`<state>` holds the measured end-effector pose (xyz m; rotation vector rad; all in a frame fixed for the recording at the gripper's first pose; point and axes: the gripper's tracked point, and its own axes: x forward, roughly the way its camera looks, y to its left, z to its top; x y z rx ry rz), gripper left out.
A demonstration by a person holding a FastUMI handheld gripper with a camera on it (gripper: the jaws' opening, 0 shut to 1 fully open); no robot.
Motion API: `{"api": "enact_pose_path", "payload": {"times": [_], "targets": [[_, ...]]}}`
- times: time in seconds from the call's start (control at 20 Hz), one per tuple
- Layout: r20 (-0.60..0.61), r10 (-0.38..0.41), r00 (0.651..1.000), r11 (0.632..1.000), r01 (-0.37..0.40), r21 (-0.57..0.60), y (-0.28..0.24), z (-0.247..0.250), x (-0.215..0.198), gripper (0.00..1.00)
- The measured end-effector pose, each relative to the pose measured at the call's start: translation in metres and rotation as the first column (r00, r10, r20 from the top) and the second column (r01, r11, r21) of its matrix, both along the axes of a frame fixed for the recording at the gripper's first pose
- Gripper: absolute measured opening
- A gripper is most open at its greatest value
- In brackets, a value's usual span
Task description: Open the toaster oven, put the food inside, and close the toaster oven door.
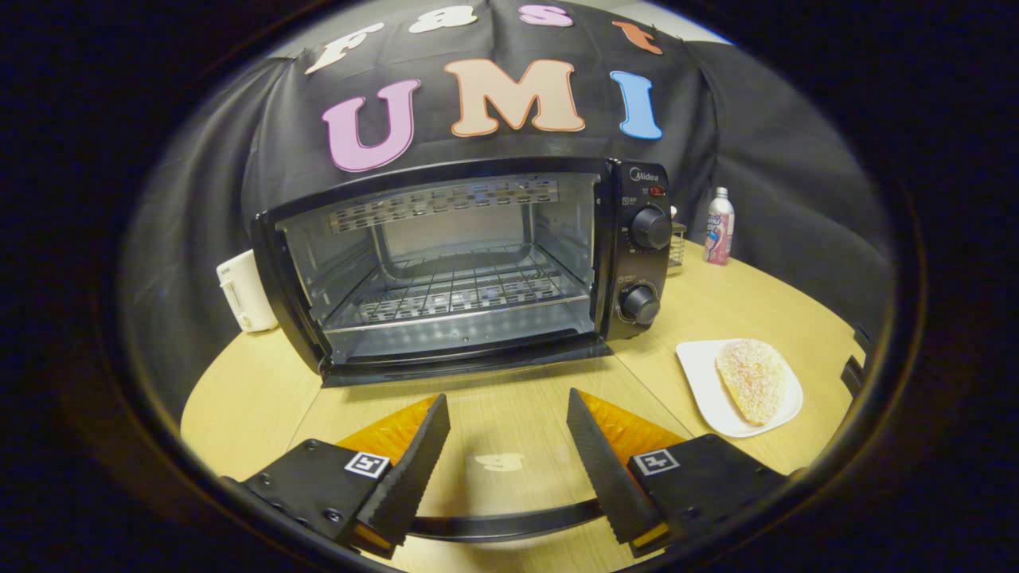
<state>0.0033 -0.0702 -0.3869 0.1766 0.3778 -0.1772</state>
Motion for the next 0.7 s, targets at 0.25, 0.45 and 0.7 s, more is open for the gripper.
{"api": "enact_pose_path", "payload": {"times": [0.25,0.45,0.7], "targets": [[0.028,-0.139,0.99,0.989,0.141,-0.043,-0.071,0.027,-0.019,0.92],[0.029,-0.25,0.968,0.965,0.252,-0.08,-0.127,0.034,-0.035,0.92],[-0.008,-0.333,0.943,0.939,0.331,-0.093,-0.185,0.017,-0.036,0.92]]}}
